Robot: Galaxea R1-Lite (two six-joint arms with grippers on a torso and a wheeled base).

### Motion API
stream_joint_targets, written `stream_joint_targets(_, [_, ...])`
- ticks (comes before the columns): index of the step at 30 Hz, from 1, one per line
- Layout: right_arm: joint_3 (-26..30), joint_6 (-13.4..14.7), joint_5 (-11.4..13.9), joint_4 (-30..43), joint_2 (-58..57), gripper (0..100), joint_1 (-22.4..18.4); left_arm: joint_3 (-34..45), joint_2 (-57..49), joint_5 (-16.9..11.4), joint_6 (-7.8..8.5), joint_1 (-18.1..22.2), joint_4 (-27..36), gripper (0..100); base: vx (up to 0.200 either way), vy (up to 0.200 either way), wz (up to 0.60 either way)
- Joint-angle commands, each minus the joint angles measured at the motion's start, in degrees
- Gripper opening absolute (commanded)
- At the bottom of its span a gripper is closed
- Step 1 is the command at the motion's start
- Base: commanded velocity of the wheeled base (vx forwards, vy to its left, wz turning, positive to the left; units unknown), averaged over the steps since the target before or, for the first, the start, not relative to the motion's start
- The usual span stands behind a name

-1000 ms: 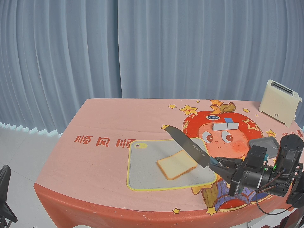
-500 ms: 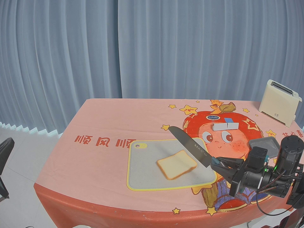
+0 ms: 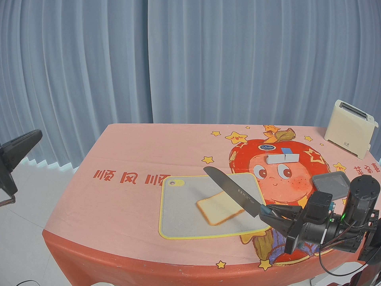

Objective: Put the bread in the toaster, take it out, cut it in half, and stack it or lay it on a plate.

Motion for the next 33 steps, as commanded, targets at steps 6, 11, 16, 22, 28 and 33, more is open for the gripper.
stream_joint_targets(6, [0.2, 0.53, -1.31, -0.02, 0.72, 0, 1.8, -4.32, 17.35, 0.03, -0.06, -6.14, -7.95, 0, 0.0, 0.0, 0.0])
stream_joint_targets(11, [0.2, 0.62, -1.93, -0.11, 1.51, 0, 1.89, -4.5, 22.71, 0.03, -0.14, -9.65, -14.1, 0, 0.0, 0.0, 0.0])
stream_joint_targets(16, [0.11, 0.71, -1.93, -0.11, 1.77, 0, 1.89, -4.5, 25.78, 0.03, -0.14, -12.9, -17.44, 0, 0.0, 0.0, 0.0])
stream_joint_targets(22, [-0.24, 2.82, -3.16, -0.02, 1.95, 0, 2.86, -5.11, 31.23, 0.47, 0.12, -18.62, -21.39, 0, 0.0, 0.0, 0.0])
stream_joint_targets(28, [-0.59, 4.22, -3.6, -0.02, 2.74, 0, 4.0, -5.55, 35.28, 0.47, 0.03, -25.03, -27.28, 0, 0.0, 0.0, 0.0])
stream_joint_targets(33, [-0.68, 4.31, -4.13, -0.2, 3.36, 0, 3.91, -7.75, 38.97, 0.91, 0.12, -27.14, -28.78, 0, 0.0, 0.0, 0.0])
